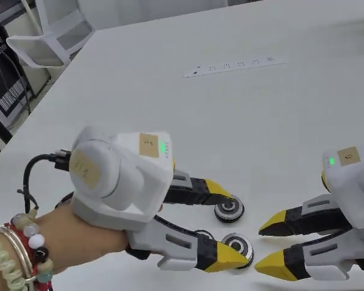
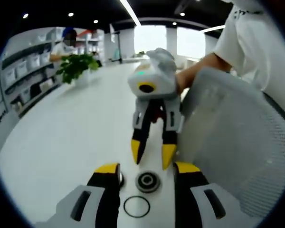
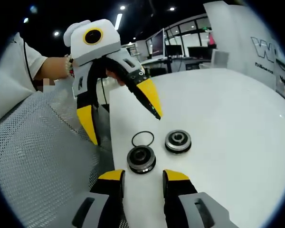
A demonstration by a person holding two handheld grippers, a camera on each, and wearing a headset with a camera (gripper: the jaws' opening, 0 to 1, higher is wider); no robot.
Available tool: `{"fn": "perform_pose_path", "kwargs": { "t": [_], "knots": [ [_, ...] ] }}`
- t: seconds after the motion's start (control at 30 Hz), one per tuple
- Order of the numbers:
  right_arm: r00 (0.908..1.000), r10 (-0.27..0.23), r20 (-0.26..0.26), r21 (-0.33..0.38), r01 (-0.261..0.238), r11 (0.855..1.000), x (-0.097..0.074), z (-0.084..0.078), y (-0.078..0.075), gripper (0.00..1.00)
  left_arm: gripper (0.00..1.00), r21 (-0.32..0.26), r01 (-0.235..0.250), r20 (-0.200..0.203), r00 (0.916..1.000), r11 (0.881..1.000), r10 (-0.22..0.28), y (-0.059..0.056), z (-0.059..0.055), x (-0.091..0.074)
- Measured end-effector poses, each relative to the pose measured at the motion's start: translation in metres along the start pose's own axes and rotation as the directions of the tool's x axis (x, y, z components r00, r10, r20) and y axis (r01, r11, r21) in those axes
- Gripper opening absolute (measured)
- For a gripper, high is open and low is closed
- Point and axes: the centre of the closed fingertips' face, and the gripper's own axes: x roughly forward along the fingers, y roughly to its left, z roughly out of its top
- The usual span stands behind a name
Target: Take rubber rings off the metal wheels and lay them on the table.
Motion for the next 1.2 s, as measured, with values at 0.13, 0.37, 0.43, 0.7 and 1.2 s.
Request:
{"fn": "perform_pose_path", "kwargs": {
  "t": [0.13, 0.37, 0.43, 0.7, 1.2],
  "knots": [
    [1.0000, 0.004, -0.009, -0.010, -0.004, 1.000, 0.001, -0.001, 0.001, 0.29, 0.37, -0.011, -0.002, -0.011, 0.9999, 1.000, 0.002, 0.002, -0.011, 0.006],
    [0.9997, 0.014, -0.020, -0.034, -0.014, 0.999, 0.006, 0.001, 0.001, 0.28, 0.27, -0.038, -0.002, -0.048, 0.9989, 0.999, 0.001, 0.001, -0.028, 0.013],
    [0.9996, 0.016, -0.024, -0.044, -0.017, 0.999, 0.008, 0.002, 0.001, 0.28, 0.25, -0.042, -0.001, -0.044, 0.9991, 0.999, -0.001, 0.000, -0.029, 0.014],
    [0.9979, 0.028, -0.057, -0.091, -0.033, 0.995, 0.014, 0.000, 0.002, 0.27, 0.19, -0.051, -0.002, -0.071, 0.9975, 0.999, -0.001, 0.000, -0.036, 0.020],
    [0.9978, 0.024, -0.061, -0.158, -0.033, 0.987, 0.017, -0.002, 0.000, 0.18, 0.14, -0.039, -0.010, -0.068, 0.9977, 0.999, 0.007, -0.002, -0.037, 0.019]
  ]
}}
